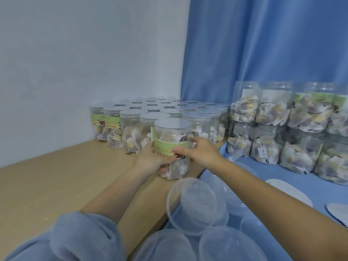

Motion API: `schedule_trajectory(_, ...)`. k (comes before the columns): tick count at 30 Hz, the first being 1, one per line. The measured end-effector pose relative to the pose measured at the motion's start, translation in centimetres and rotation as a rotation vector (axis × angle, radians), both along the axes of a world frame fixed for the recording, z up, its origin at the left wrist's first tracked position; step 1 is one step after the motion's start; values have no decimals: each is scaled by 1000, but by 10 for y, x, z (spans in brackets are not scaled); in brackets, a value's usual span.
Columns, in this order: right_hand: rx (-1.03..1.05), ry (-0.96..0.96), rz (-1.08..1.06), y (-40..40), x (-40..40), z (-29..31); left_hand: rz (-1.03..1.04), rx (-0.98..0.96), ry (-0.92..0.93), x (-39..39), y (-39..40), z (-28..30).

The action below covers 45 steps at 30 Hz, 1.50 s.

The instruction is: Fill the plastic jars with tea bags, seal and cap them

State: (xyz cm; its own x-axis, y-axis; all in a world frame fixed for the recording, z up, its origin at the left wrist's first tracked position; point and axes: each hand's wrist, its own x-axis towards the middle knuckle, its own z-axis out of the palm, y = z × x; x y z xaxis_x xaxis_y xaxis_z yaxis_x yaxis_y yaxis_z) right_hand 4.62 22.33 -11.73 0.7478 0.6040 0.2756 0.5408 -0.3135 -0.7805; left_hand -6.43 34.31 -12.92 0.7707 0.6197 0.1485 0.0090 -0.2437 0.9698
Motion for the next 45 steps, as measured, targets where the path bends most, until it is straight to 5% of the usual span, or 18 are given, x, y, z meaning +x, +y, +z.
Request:
schedule_trajectory(4,-31,39,-96,-10,10,3,-4,58,70,17,-10,2)
schedule_trajectory(10,50,233,61,-51,-15,15,66,115,106,2,-43,28)
schedule_trajectory(17,-9,20,58,-126,-51,55,-85,270,56,8,-154,66)
schedule_trajectory(30,271,26,-257,-345,4,90,-322,407,2,86,-357,121)
schedule_trajectory(37,381,0,-362,-381,59,93,-305,824,4,143,-375,153)
schedule_trajectory(45,516,45,-420,-386,122,91,-312,878,204,240,-374,161)
